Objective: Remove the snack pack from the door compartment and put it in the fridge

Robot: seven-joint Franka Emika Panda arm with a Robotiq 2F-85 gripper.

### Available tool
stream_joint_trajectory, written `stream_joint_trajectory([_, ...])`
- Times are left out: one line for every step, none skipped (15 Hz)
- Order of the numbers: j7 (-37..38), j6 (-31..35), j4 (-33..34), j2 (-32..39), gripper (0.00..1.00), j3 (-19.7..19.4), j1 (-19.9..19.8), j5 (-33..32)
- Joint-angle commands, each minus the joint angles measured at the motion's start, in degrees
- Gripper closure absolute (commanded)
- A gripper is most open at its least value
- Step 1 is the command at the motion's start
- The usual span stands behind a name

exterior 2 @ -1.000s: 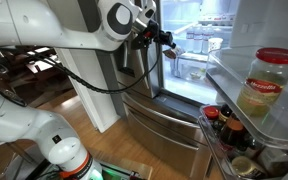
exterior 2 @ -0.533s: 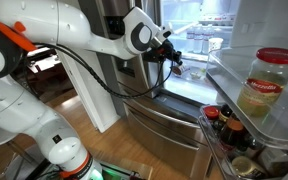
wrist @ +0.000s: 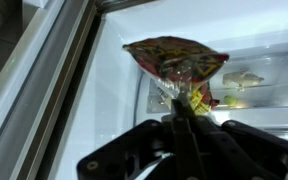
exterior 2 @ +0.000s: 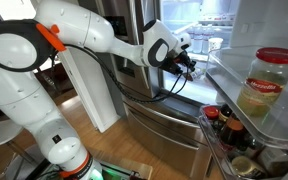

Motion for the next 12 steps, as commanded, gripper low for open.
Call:
stream_joint_trajectory([-0.01,0.09,0.48,0.65,0.99,-0.07,-0.03,0.23])
stream_joint_trajectory([-0.01,0.09,0.82,0.98,0.99,-0.06,-0.03,0.30])
stream_joint_trajectory([-0.01,0.09,1.00,1.05,0.99,-0.06,-0.02,0.31])
stream_joint_trajectory([-0.01,0.09,1.10,1.05,0.99,-0.06,-0.02,0.32])
stream_joint_trajectory([-0.01,0.09,1.17,1.05,1.00,-0.06,-0.02,0.32])
stream_joint_trajectory([1.11,-0.44,2.13,2.23,1.00,-0.05,-0.08,0.05])
stream_joint_trajectory([3.58,-1.78,3.83,4.07,1.00,-0.08,-0.22,-0.48])
stream_joint_trajectory([5.42,-2.39,5.34,6.00,1.00,-0.09,-0.19,-0.09])
stream_joint_trajectory([8.95,-0.72,6.39,7.76,1.00,-0.38,-0.33,-1.63])
stream_joint_trajectory([10.19,-1.88,7.76,9.12,1.00,-0.35,-0.02,-1.22])
stream_joint_trajectory([10.53,-2.47,8.80,10.59,1.00,-0.07,0.20,0.68])
stream_joint_trajectory([12.37,-2.90,10.31,12.15,1.00,-0.21,0.35,0.49])
